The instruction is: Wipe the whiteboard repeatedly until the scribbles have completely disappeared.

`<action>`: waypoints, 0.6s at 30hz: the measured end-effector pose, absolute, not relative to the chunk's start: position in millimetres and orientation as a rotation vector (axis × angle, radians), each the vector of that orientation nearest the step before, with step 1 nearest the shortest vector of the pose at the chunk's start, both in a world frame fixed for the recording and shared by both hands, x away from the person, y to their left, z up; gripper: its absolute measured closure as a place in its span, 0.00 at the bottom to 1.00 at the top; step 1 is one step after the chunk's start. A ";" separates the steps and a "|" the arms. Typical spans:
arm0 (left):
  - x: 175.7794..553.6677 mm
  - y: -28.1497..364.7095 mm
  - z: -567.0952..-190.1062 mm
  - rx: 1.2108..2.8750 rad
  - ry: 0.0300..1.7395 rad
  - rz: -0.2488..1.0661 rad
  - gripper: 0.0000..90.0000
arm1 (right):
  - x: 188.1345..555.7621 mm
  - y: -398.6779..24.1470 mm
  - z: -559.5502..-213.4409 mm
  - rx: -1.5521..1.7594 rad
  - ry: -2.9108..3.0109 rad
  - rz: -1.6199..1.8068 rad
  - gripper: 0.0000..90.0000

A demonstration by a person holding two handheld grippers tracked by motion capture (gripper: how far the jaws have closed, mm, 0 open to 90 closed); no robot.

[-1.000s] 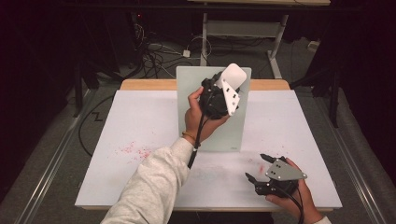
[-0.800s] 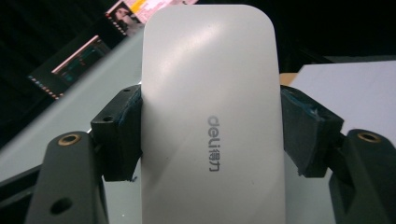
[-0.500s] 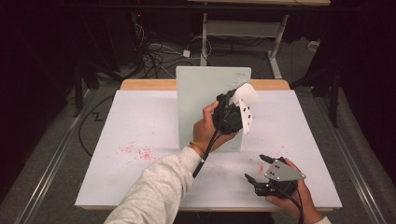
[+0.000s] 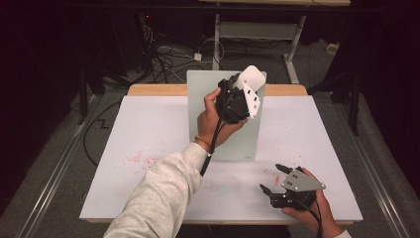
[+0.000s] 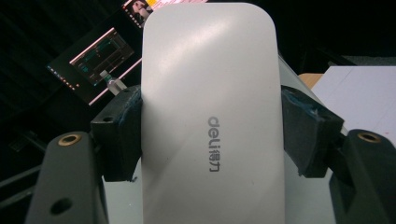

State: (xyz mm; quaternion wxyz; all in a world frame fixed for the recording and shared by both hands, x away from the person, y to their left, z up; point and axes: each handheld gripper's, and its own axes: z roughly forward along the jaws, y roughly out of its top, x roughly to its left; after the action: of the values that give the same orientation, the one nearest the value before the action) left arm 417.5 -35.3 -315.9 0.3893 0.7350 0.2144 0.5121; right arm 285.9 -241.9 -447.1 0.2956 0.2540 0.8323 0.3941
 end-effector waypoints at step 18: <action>390.2 -49.3 -388.0 1.964 0.425 1.369 0.32 | 285.7 -240.5 -449.0 0.670 2.228 1.040 0.24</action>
State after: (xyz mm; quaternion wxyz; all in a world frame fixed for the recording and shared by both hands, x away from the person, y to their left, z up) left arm 390.2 -49.3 -388.0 0.3476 0.7574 0.1637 0.5279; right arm 285.7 -240.5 -449.0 0.2922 0.2514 0.8361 0.3903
